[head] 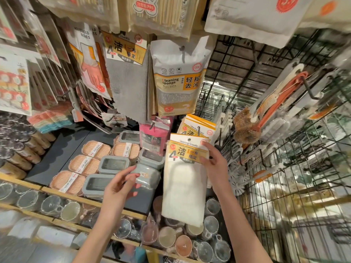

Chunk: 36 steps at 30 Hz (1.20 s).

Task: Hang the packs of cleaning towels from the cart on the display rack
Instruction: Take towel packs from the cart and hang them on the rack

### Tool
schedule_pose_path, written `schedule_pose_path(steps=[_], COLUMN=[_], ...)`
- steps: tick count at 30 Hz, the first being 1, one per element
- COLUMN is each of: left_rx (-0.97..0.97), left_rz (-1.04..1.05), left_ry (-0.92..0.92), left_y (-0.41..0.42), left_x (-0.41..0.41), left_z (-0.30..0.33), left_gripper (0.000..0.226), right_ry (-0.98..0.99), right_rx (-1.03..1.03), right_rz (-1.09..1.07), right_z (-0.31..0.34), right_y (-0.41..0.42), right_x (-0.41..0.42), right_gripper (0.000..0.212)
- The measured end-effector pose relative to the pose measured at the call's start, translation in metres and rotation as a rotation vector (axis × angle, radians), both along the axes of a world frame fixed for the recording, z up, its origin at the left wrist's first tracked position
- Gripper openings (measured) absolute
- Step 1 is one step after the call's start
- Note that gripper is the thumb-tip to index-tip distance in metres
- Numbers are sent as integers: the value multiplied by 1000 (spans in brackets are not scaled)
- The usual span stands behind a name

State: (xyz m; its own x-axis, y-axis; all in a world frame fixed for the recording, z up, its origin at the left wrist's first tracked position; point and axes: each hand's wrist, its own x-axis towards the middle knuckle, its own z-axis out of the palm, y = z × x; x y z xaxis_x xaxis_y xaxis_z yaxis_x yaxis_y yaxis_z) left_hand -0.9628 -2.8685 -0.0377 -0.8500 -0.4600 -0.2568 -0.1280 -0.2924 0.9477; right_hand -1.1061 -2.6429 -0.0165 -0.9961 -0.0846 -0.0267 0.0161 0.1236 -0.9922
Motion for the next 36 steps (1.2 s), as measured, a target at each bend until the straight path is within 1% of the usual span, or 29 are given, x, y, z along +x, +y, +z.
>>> schedule_pose_path(steps=[4, 14, 17, 21, 26, 29, 31, 33, 36], left_rx=[-17, -41, -34, -20, -24, -51, -72, -96, -141], left_rz=[-20, -6, 4, 20, 21, 7, 6, 15, 29], left_ry=[-3, 1, -1, -4, 5, 6, 6, 3, -15], left_y=[-2, -14, -17, -20, -27, -31, -34, -36, -36], left_x=[4, 5, 5, 5, 7, 10, 14, 19, 29], left_z=[-4, -6, -7, -6, -4, -3, -1, 2, 7], left_gripper=[19, 18, 18, 19, 18, 19, 18, 18, 18], right_ry=[7, -30, -50, -80, -132, -227, -296, -291, -227], right_rx=[-13, -39, 13, 257, 393, 409, 372, 364, 413], right_rz=[-71, -213, -200, -195, -125, -110, -129, -111, -57], right_z=[-7, -27, -27, -25, -25, -21, -16, -14, -13], right_y=[8, 0, -9, -18, -29, -31, -30, -30, -30], right_x=[-14, -35, -43, -54, -59, -66, -70, -68, -59], right_gripper=[51, 47, 50, 55, 66, 71, 68, 63, 58])
